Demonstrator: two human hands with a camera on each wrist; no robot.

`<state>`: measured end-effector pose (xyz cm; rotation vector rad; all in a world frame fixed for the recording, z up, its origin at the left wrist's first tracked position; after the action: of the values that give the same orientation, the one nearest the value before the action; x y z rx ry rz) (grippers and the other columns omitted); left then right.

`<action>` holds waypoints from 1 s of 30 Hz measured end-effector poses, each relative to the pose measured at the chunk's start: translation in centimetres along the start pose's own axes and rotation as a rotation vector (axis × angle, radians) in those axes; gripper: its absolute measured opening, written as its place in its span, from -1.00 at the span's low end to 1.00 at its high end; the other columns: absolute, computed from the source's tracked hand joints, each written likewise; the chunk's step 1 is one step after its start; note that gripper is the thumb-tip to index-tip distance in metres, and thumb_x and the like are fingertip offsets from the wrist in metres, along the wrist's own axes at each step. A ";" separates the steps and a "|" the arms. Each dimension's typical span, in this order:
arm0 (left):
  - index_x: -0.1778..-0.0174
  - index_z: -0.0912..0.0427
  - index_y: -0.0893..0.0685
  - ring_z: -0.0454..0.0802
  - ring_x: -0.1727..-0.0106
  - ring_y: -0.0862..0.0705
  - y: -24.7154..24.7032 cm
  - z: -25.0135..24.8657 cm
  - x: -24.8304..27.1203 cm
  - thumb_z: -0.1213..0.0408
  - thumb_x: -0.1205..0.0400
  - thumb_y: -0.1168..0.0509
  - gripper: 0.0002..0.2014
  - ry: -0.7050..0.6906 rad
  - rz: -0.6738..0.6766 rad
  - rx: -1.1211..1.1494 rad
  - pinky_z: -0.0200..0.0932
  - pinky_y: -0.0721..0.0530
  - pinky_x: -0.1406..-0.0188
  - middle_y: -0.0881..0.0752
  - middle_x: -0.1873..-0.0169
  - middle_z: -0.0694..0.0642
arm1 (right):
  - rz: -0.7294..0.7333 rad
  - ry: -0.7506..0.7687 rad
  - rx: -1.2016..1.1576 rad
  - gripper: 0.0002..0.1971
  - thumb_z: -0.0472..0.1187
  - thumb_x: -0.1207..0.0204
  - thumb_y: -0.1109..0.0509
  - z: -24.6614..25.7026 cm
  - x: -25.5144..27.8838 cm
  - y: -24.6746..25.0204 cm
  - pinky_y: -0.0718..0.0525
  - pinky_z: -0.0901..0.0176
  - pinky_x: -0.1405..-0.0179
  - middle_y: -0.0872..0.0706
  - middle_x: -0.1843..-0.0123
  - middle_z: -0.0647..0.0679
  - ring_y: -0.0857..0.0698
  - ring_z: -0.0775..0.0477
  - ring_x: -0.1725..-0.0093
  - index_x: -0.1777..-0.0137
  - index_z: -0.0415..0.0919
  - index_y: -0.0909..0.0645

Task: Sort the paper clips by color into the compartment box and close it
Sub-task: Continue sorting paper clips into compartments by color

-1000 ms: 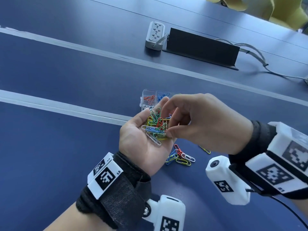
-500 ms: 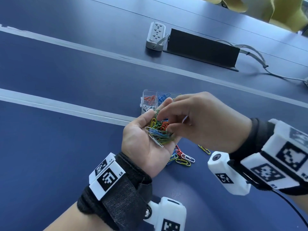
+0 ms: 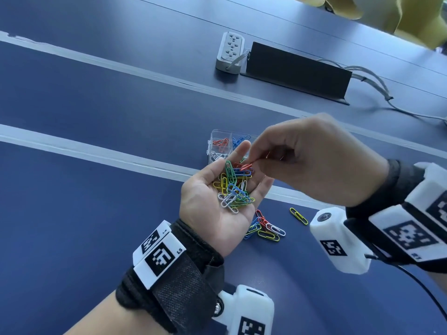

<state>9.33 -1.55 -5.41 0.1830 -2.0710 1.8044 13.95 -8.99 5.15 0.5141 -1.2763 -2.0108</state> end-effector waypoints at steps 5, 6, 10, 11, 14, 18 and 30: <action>-0.27 0.34 -0.66 0.23 -0.31 -0.64 0.0 0.3 0.1 0.23 -0.62 -0.05 -0.56 0.018 0.035 0.004 0.18 -0.54 -0.33 -0.69 -0.25 0.30 | -0.045 -0.123 0.050 -0.81 -0.32 -0.31 -0.40 -0.9 -0.9 -0.1 -0.45 0.65 0.36 -0.57 0.53 0.34 -0.56 0.42 0.46 0.18 -0.06 -0.79; -0.24 0.35 -0.68 0.24 -0.32 -0.63 0.1 0.3 0.1 0.23 -0.62 -0.04 -0.57 0.020 0.039 0.004 0.18 -0.54 -0.33 -0.70 -0.24 0.30 | -0.025 -0.142 0.055 -0.79 -0.30 -0.33 -0.39 -1.1 -1.0 -0.3 -0.45 0.64 0.37 -0.58 0.52 0.30 -0.56 0.42 0.46 0.14 -0.05 -0.79; -0.08 0.38 -0.74 0.22 -0.12 -0.71 0.3 0.3 -0.1 0.24 -0.63 -0.04 -0.59 0.013 0.030 0.031 0.18 -0.55 -0.31 -0.76 0.00 0.31 | 0.047 -0.176 0.118 -0.73 -0.25 -0.39 -0.33 -1.1 -1.3 -1.1 -0.46 0.57 0.35 -0.71 0.37 0.14 -0.60 0.21 0.41 0.02 0.03 -0.78; -0.02 0.37 -0.75 0.20 -0.06 -0.72 0.3 0.4 -0.1 0.24 -0.63 -0.04 -0.60 0.009 0.029 0.036 0.18 -0.55 -0.32 -0.77 0.07 0.30 | 0.053 -0.174 0.144 -0.73 -0.24 -0.41 -0.32 -1.1 -1.3 -1.2 -0.51 0.48 0.26 -0.76 0.28 0.08 -0.59 0.15 0.36 0.01 0.04 -0.78; 0.07 0.38 -0.76 0.16 0.10 -0.74 0.3 0.3 -0.2 0.25 -0.64 -0.04 -0.61 -0.005 0.032 0.048 0.17 -0.58 -0.28 -0.77 0.20 0.27 | 0.078 -0.159 0.207 -0.74 -0.19 -0.45 -0.32 -1.1 -1.3 -1.4 -0.57 0.24 0.12 -0.75 0.20 0.05 -0.57 0.07 0.25 -0.03 0.09 -0.76; 0.11 0.39 -0.74 0.06 0.29 -0.71 0.4 0.3 -0.2 0.27 -0.63 -0.04 -0.62 -0.030 0.038 0.063 0.11 -0.64 -0.21 -0.71 0.29 0.23 | 0.091 -0.146 0.215 -0.78 -0.14 -0.47 -0.35 -0.9 -1.3 -2.1 -0.61 0.15 0.05 -0.71 0.18 0.03 -0.63 -0.02 0.17 -0.06 0.08 -0.75; -0.33 0.42 -0.59 0.11 -0.03 -0.63 0.1 0.1 -0.1 0.27 -0.59 -0.06 -0.53 -0.012 -0.004 0.025 0.16 -0.56 -0.34 -0.62 -0.13 0.27 | 0.034 -0.138 0.174 -0.85 -0.18 -0.45 -0.41 -1.6 -1.2 -1.7 -0.43 0.25 0.17 -0.63 0.19 0.02 -0.55 0.01 0.23 0.03 -0.05 -0.77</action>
<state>9.35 -1.66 -5.55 0.2052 -2.0558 1.8317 15.22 -8.67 2.86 0.4373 -1.5430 -1.9455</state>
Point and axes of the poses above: each hand's wrist, its own x-axis away from the middle knuckle, its own y-axis out of the back of the hand, z = x × y, the point moved 4 cm from there along -x, towards the middle knuckle
